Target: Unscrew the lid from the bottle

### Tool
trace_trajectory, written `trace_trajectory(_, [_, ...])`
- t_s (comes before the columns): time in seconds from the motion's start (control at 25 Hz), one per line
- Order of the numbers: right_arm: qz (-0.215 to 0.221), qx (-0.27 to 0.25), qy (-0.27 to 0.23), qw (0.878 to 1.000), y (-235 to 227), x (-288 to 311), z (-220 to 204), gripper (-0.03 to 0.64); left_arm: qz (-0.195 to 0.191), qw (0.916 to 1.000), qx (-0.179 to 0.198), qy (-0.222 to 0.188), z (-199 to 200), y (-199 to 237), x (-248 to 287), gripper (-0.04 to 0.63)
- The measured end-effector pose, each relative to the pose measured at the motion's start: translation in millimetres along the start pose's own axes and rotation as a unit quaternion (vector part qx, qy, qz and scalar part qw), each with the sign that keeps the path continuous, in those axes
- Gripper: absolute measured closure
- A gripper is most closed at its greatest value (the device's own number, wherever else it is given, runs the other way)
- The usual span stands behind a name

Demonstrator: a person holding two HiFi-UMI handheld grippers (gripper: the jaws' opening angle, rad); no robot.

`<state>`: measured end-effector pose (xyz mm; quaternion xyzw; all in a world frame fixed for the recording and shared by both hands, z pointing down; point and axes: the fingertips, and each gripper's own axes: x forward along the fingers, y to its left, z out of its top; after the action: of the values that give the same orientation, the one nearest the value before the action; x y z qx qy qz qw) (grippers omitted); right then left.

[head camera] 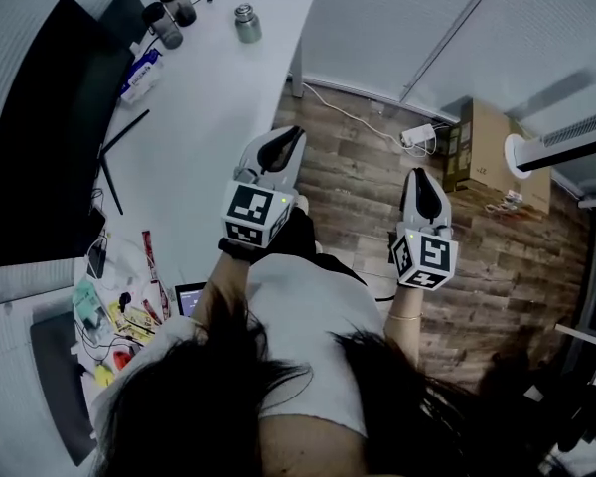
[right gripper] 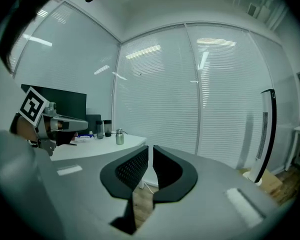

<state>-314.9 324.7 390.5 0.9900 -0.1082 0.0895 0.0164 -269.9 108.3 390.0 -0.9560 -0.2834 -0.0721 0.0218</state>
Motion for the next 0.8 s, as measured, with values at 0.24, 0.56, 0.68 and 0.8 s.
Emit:
trace_trajectory(0.24, [-0.002, 0.01, -0.003, 1.0, -13.2, 53.6, 3.5, 0.604, -0.011, 0.9999, -0.003, 0.004, 1.2, 31.0, 47.2, 0.534])
trace_trajectory(0.56, [0.002, 0.016, 0.005, 1.0, -40.5, 151.0, 18.8, 0.538, 0.0, 0.9999, -0.015, -0.006, 19.6, 85.9, 143.6, 0.514])
trace_trajectory(0.68, [0.005, 0.021, 0.01, 1.0, -47.2, 181.2, 24.6, 0.526, 0.006, 0.9998, -0.017, -0.008, 25.9, 107.8, 170.3, 0.495])
trace_trajectory(0.8, [0.011, 0.024, 0.011, 1.0, -49.9, 206.9, 32.0, 0.515, 0.009, 0.9996, -0.024, -0.013, 31.0, 126.3, 188.0, 0.475])
